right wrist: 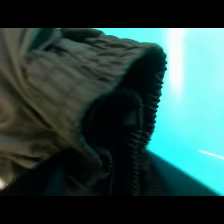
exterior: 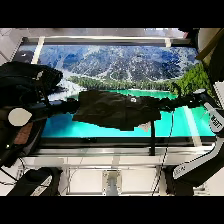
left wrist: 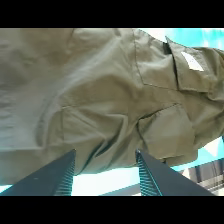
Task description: Fold the clothes and pants, and hang the long-sleeved shirts on hangers.
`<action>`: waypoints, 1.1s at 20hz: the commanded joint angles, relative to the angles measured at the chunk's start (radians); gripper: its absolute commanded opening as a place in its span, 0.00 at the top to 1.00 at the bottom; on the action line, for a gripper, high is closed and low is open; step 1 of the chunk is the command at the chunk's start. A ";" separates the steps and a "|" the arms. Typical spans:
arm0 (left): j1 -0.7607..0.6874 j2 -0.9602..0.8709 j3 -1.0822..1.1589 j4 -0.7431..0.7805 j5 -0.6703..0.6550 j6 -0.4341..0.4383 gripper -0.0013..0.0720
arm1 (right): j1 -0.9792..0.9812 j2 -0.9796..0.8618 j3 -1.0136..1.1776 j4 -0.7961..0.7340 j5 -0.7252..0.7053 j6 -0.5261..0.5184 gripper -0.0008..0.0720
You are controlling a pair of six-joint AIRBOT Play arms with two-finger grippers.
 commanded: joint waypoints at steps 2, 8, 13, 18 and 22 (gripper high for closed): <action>0.001 0.000 0.000 0.000 0.000 0.000 0.43 | 0.001 -0.008 0.000 0.039 0.019 -0.018 0.95; 0.001 0.001 0.000 0.000 0.001 0.000 0.43 | -0.076 0.086 0.042 0.054 0.110 0.019 0.97; 0.001 0.002 0.000 0.000 0.000 0.000 0.43 | -0.391 0.343 0.153 -0.085 0.113 0.179 0.97; 0.001 0.002 0.000 0.000 0.000 0.000 0.43 | -0.900 0.502 0.131 -0.171 0.099 0.309 0.97; 0.001 0.001 0.000 0.001 0.002 0.000 0.43 | -1.136 0.518 0.008 -0.379 0.095 0.325 0.97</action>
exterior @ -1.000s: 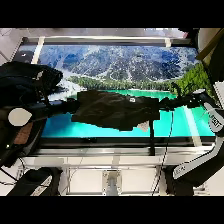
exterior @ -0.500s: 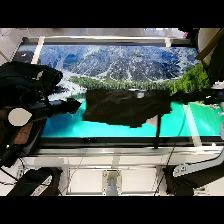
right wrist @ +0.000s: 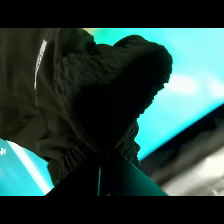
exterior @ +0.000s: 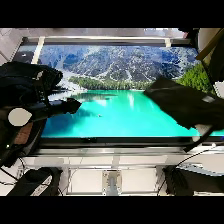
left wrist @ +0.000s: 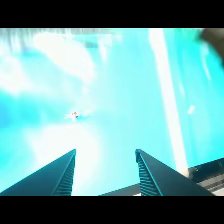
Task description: Fold the clothes and pants, and hang the long-sleeved shirts on hangers.
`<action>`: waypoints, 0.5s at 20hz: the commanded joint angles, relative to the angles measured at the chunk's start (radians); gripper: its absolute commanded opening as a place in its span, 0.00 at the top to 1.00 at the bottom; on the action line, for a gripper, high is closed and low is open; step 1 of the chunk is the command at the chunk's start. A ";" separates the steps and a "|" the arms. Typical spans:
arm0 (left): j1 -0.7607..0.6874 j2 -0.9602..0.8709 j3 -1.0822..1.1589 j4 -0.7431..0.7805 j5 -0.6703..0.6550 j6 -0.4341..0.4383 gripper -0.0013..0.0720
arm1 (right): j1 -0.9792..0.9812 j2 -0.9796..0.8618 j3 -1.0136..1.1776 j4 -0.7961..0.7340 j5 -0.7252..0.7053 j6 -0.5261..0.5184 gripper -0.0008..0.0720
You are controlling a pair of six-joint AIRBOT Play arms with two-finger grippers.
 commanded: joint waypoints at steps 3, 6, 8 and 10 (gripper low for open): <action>0.001 0.000 0.000 0.000 0.003 0.000 0.43 | -0.192 0.030 -0.171 -0.521 -0.037 0.114 0.97; 0.001 0.000 0.000 0.000 0.003 0.000 0.43 | -0.217 0.035 -0.187 -0.560 -0.056 0.145 0.94; 0.001 0.000 0.000 0.000 0.014 0.000 0.43 | -0.217 0.058 -0.164 -0.495 -0.077 0.193 0.33; 0.001 0.001 0.000 0.000 0.039 0.000 0.42 | -0.216 0.092 -0.117 -0.246 -0.126 0.260 0.18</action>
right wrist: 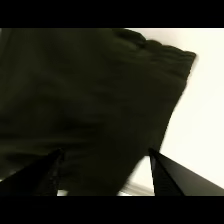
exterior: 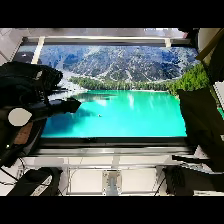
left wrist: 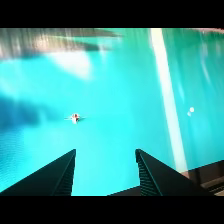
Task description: Fold the clothes and pants, and hang the long-sleeved shirts on hangers.
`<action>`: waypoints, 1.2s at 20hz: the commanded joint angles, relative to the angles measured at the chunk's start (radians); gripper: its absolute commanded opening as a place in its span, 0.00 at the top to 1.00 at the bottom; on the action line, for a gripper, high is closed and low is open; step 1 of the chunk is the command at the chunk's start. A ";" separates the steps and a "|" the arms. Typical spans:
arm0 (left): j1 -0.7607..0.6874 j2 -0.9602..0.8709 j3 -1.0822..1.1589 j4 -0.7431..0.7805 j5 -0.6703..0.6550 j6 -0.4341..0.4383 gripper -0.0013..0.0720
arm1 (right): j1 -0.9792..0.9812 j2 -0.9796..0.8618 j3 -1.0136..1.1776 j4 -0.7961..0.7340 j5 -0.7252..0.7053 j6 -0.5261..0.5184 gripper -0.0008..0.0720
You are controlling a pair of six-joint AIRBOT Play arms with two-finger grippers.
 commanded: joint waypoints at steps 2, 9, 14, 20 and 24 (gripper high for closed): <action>0.001 0.001 0.000 -0.004 0.058 0.000 0.42 | 0.009 0.099 0.058 0.569 -0.129 0.025 0.19; 0.001 0.001 0.000 -0.007 0.166 0.001 0.97 | 0.649 0.238 0.074 0.879 0.056 -0.358 0.97; 0.001 0.001 0.000 -0.007 0.169 0.001 0.97 | 1.220 0.238 0.074 0.413 -0.008 -0.360 0.97; 0.000 0.000 -0.001 -0.007 0.162 0.001 0.97 | 1.394 0.238 0.074 0.336 -0.001 -0.349 0.97; 0.000 0.000 -0.001 -0.007 0.162 0.000 0.97 | 1.394 0.238 0.074 0.334 -0.001 -0.349 0.97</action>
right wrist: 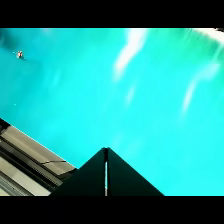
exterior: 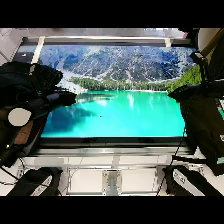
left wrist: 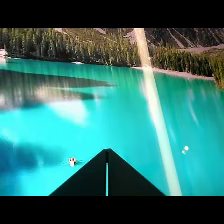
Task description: Fold the clothes and pants, and hang the long-sleeved shirts on hangers.
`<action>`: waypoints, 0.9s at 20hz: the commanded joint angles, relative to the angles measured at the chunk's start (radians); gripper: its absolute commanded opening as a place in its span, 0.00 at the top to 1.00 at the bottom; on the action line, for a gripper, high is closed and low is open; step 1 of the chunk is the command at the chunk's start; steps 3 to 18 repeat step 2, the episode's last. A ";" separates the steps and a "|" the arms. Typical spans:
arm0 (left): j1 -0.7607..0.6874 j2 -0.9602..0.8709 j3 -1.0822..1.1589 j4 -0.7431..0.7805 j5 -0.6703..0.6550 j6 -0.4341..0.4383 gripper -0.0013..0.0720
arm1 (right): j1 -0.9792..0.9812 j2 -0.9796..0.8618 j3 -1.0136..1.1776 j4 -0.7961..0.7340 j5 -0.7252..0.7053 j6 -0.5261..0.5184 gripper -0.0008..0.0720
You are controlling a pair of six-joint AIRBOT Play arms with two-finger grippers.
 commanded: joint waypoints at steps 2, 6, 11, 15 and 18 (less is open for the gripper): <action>0.000 0.000 -0.001 0.000 0.000 0.001 0.97 | 0.025 0.001 0.001 -0.019 -0.001 -0.001 0.97; 0.000 0.000 -0.001 0.000 0.000 0.001 0.97 | 0.025 0.001 0.001 -0.019 -0.001 -0.001 0.97; 0.000 0.000 -0.001 0.000 0.000 0.001 0.97 | 0.025 0.001 0.001 -0.019 -0.001 -0.001 0.97; 0.000 0.000 -0.001 0.000 0.000 0.001 0.97 | 0.025 0.001 0.001 -0.019 -0.001 -0.001 0.97; 0.000 0.000 -0.001 0.000 0.000 0.001 0.97 | 0.025 0.001 0.001 -0.019 -0.001 -0.001 0.97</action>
